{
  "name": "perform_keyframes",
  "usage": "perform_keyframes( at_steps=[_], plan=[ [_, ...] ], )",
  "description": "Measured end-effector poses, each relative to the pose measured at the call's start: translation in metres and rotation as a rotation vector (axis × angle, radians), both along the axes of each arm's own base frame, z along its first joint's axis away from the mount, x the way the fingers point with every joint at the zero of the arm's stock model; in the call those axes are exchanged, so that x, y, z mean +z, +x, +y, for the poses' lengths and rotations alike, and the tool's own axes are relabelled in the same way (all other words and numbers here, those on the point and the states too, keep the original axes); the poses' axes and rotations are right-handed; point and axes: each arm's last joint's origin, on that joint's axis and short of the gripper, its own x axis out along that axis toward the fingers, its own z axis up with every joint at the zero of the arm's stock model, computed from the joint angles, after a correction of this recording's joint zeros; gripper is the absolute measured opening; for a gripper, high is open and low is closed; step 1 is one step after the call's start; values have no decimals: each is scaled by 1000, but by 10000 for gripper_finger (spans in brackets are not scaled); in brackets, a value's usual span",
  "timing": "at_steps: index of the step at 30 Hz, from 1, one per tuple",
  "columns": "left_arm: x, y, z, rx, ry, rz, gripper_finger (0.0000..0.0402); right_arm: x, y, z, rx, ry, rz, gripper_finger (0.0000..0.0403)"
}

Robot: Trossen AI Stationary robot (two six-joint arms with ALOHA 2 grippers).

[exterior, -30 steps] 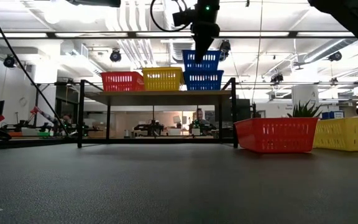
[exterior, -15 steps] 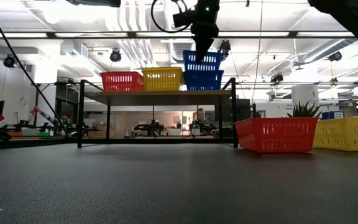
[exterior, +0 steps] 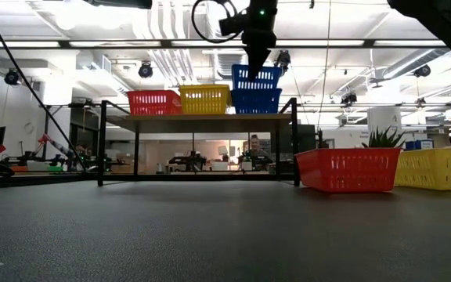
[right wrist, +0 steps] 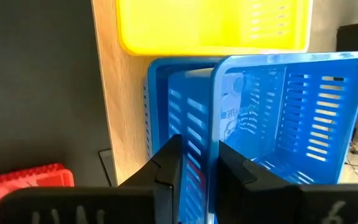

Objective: Stack baskets on shelf by color
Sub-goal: Stack the right blue bin on top of the blue bin on the shelf

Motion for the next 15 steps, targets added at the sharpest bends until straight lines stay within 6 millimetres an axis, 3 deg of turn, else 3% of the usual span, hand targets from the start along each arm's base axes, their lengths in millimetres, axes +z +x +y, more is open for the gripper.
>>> perform_keyframes(
  at_steps=[9, 15],
  plan=[
    [0, 0, 0, 0, 0, 0, 79, 0, 1, 0, 34, -9, 8, 56],
    [0, 0, 0, 0, 1, 1, 79, 0, 0, 0, -24, 4, -17, 102]
  ],
)
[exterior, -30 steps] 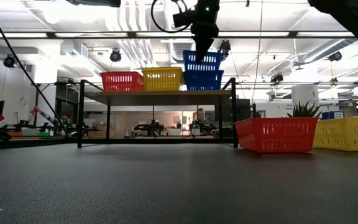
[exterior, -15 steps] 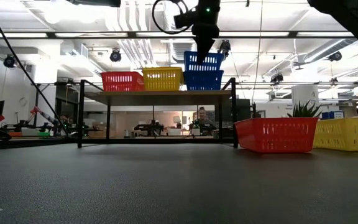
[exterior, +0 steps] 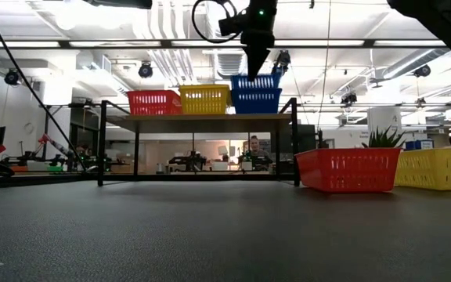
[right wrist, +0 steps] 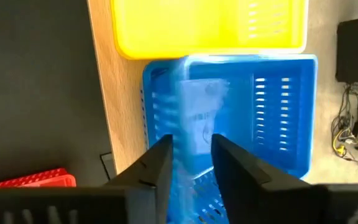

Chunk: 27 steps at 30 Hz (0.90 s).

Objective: Stack baskets on shelf by color
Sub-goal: Stack the right blue bin on top of the blue bin on the shelf, then stack the left red bin on top of the red bin on the shelf

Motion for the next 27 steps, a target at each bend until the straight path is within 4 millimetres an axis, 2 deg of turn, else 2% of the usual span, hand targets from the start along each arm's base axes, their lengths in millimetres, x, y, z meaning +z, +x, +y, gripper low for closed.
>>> perform_keyframes(
  at_steps=[4, 8, 14, 17, 22, 27],
  plan=[
    [0, 0, 0, 0, 0, 0, 79, 0, 0, 0, -5, 1, -2, 133],
    [0, 0, 0, 0, 0, 0, 79, 5, -3, 1, -22, 2, -23, 148],
    [0, 0, 0, 0, 0, 1, 79, 21, -14, 6, -66, 8, -87, 148],
    [0, 0, 0, 0, 0, 1, 79, 32, -22, 11, -103, 86, -151, 142],
    [0, 0, 0, 0, 0, 1, 79, 48, -35, 33, -90, 315, -235, 126],
    [0, 0, 0, 0, 0, 1, 79, 52, -36, 73, -6, 350, -224, 108]
  ],
)
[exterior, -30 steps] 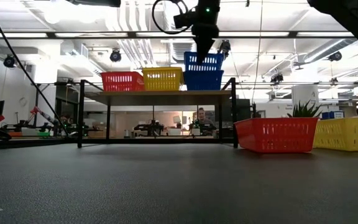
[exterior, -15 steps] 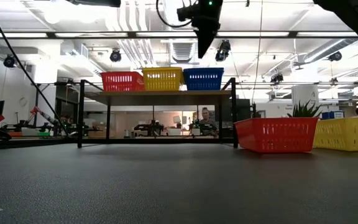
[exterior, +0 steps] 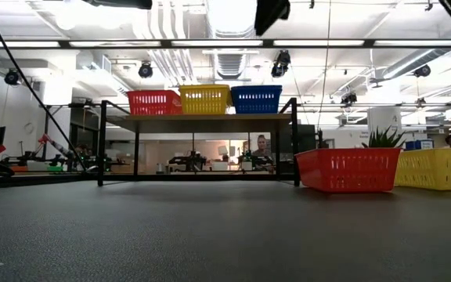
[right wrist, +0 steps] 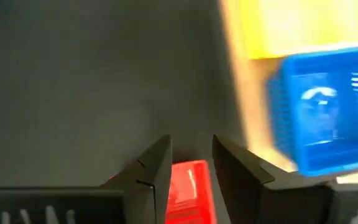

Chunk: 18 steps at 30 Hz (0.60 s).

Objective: Stack baskets on shelf by color
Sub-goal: Stack the left red bin on top of the red bin on the shelf

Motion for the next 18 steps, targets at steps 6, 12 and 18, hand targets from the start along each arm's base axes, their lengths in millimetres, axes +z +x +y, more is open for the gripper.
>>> perform_keyframes(
  at_steps=[6, 12, 18],
  plan=[
    [0, 0, 0, 0, 0, 0, 79, -24, 7, 55, 135, 8, 41, 80],
    [0, 0, 0, 0, -1, -1, 79, -76, 4, 100, 269, 0, 96, 55],
    [0, 0, 0, 0, -1, -1, 79, -129, -10, 122, 339, 0, 17, 41]
  ],
)
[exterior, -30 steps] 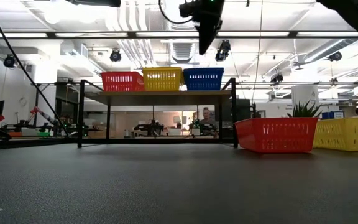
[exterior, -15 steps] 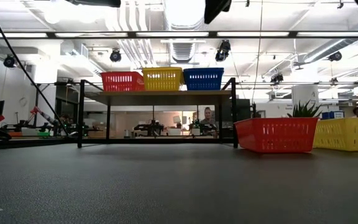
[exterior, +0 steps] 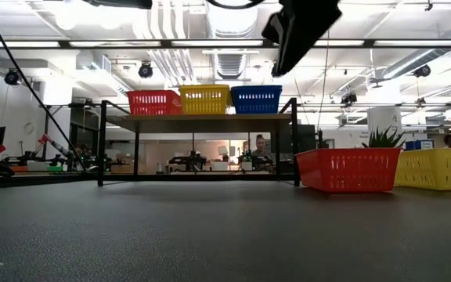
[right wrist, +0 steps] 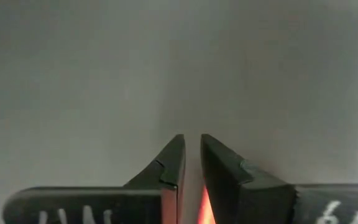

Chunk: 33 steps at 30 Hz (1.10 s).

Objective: Stack baskets on shelf by color
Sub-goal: Stack the left red bin on top of the red bin on the shelf

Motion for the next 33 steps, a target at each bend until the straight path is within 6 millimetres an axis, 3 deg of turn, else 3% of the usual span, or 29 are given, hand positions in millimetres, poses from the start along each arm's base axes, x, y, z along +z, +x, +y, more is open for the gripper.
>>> perform_keyframes(
  at_steps=[8, 17, 27, 33],
  plan=[
    [0, 0, 0, 0, -1, 0, 79, -38, -22, -1, -21, 80, -253, 38],
    [0, 0, 0, 6, -27, -11, 79, -60, -45, -6, 37, 114, -575, 38],
    [-5, 5, -2, 17, -86, -13, 80, -68, -80, -15, -17, 136, -600, 38],
    [-20, 19, -9, 26, -179, 13, 80, -82, -101, -19, -77, 180, -564, 38]
  ],
)
